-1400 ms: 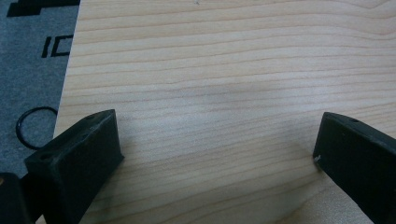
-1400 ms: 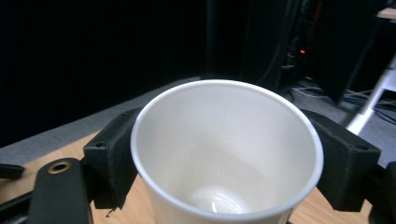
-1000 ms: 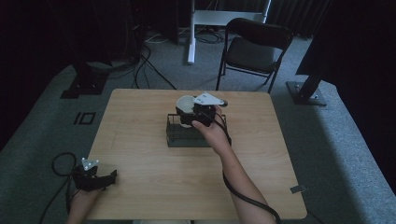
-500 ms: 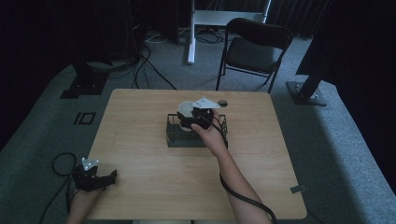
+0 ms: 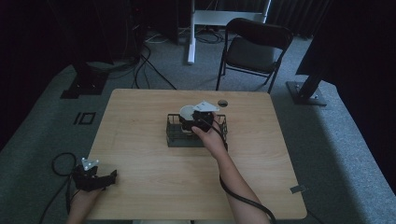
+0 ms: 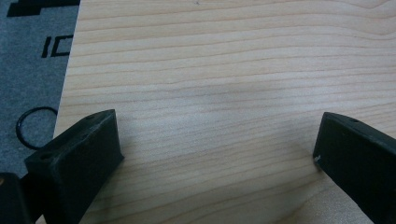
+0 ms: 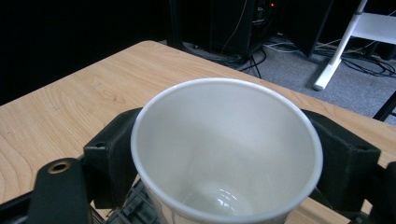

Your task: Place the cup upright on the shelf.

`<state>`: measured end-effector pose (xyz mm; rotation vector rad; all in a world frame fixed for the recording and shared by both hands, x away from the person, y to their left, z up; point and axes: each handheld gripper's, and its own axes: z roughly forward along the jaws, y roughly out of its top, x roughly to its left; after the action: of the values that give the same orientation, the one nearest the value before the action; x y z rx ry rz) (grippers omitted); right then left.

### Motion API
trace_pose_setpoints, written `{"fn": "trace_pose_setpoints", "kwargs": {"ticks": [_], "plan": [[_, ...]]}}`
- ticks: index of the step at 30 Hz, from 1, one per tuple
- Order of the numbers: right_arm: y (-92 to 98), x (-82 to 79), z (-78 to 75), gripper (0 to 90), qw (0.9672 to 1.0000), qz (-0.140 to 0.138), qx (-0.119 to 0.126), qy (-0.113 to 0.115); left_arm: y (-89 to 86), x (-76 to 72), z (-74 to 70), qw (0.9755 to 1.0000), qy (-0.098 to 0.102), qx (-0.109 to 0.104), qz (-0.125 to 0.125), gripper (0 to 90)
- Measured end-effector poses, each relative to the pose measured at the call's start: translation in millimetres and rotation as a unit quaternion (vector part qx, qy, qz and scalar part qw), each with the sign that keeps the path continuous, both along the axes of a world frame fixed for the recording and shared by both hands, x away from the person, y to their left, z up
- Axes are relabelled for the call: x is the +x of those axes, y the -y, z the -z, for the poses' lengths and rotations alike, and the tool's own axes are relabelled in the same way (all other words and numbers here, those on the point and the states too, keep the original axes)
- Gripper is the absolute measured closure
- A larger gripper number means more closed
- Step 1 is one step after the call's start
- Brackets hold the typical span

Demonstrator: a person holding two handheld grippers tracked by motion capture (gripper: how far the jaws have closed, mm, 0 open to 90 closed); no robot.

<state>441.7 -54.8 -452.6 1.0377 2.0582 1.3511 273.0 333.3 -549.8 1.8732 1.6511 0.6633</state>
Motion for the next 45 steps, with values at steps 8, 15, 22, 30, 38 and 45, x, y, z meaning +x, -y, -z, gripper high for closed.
{"fn": "trace_pose_setpoints", "kwargs": {"ticks": [8, 15, 22, 30, 38, 45], "plan": [[0.4, -0.8, 6.3, 19.1, 1.0000, 0.000, 0.003, -0.004, 0.0, 0.0, 0.0, 1.0000, 0.000, 0.000, 0.000, 1.0], [-0.1, -2.6, 8.0, 19.0, 1.0000, -0.004, 0.001, 0.000, 0.0, 0.0, 0.0, 1.0000, 0.000, 0.000, 0.000, 1.0], [0.3, -3.8, 5.8, 12.7, 0.9998, -0.018, -0.003, -0.001, 0.0, 0.0, 0.0, 1.0000, 0.000, 0.000, 0.000, 1.0], [7.2, -7.0, -1.7, 12.0, 0.9998, -0.020, 0.001, 0.008, 0.0, 0.0, 0.0, 1.0000, 0.000, 0.000, 0.000, 1.0], [16.2, -12.6, -3.7, 12.0, 0.9997, -0.024, 0.001, 0.009, 0.0, 0.0, 0.0, 1.0000, 0.000, 0.000, 0.000, 1.0], [23.8, -19.3, -2.9, 12.0, 0.9995, -0.029, -0.006, 0.008, 0.0, 0.0, 0.0, 1.0000, 0.000, 0.000, 0.000, 1.0]]}}
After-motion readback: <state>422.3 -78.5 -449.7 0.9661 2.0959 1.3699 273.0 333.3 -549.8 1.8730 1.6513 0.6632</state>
